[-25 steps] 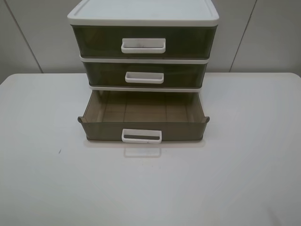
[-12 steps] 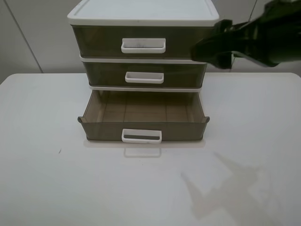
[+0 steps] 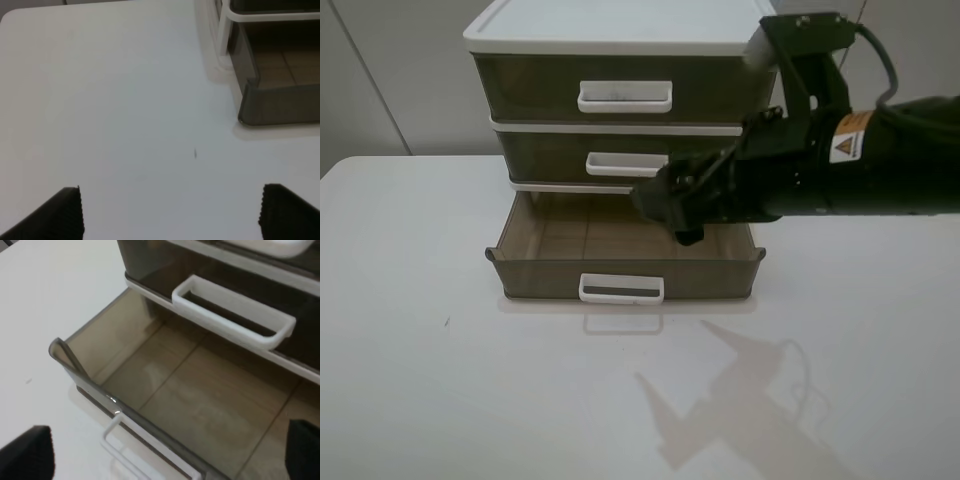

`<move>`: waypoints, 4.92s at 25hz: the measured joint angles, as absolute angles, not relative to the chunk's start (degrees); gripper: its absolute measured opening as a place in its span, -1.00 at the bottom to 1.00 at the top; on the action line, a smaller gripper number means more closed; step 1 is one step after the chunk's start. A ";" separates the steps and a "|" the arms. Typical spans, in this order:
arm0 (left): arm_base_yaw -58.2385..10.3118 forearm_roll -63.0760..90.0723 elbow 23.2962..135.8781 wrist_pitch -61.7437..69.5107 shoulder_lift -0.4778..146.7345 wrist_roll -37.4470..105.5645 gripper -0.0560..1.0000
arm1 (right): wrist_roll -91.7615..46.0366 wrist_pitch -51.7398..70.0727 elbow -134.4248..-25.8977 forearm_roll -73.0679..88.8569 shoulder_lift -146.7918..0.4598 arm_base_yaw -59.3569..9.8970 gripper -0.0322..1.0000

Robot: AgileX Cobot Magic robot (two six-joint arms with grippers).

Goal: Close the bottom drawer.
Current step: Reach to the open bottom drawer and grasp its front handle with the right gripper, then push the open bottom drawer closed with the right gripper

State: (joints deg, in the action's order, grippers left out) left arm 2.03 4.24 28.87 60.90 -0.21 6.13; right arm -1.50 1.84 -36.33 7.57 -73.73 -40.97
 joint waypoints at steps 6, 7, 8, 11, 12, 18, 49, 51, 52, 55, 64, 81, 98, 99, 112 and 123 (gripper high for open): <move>2.03 4.24 28.87 60.90 -0.21 6.13 0.47 | -1.50 -19.30 -21.11 8.91 -74.08 -43.32 0.19; 2.03 4.24 28.87 60.90 -0.21 6.13 0.47 | -1.50 -22.55 -19.36 8.84 -74.08 -43.95 0.03; 2.03 4.24 28.87 60.90 -0.21 6.13 0.47 | -1.50 -26.74 -17.34 8.78 -74.37 -44.88 -0.16; 2.03 4.24 28.87 60.90 -0.21 6.13 0.47 | -1.50 -33.58 -15.02 7.42 -76.98 -46.54 -0.62; 2.03 4.24 28.87 60.90 -0.21 6.13 0.47 | -1.50 -35.47 -14.96 6.95 -78.55 -46.79 -0.75; 2.03 4.24 28.87 60.90 -0.21 6.13 0.47 | -1.44 -56.88 -15.02 6.28 -91.77 -47.05 -0.89; 2.03 4.24 28.87 60.90 -0.21 6.13 0.47 | 7.95 -64.74 -30.23 -8.12 -116.83 -47.05 -0.90; 2.03 4.24 28.87 60.90 -0.21 6.13 0.47 | 8.00 -65.12 -30.23 -8.40 -118.30 -47.05 -0.90; 2.03 4.24 28.87 60.90 -0.21 6.13 0.47 | 8.00 -65.53 -30.23 -8.57 -119.39 -47.05 -0.90; 2.03 4.24 28.87 60.90 -0.21 6.13 0.47 | 8.00 -67.14 -30.23 -8.03 -120.89 -47.05 -0.90; 2.03 4.24 28.87 60.90 -0.21 6.13 0.47 | 8.00 -67.87 -30.23 -4.28 -121.05 -46.90 -0.90; 2.03 4.24 28.87 60.90 -0.21 6.13 0.47 | 8.85 -66.10 -34.62 2.32 -123.90 -46.96 -0.90; 2.03 4.24 28.87 60.90 -0.21 6.13 0.47 | 8.91 -60.01 -41.02 15.63 -124.20 -47.03 -0.90; 2.03 4.24 28.87 60.90 -0.21 6.13 0.47 | 8.91 -59.45 -41.64 16.50 -124.32 -47.03 -0.90; 2.03 4.24 28.87 60.90 -0.21 6.13 0.47 | 8.64 -57.68 -48.33 27.30 -127.62 -48.51 -0.90; 2.03 4.24 28.87 60.90 -0.21 6.13 0.47 | 7.47 -55.75 -52.40 32.41 -128.60 -48.51 -0.90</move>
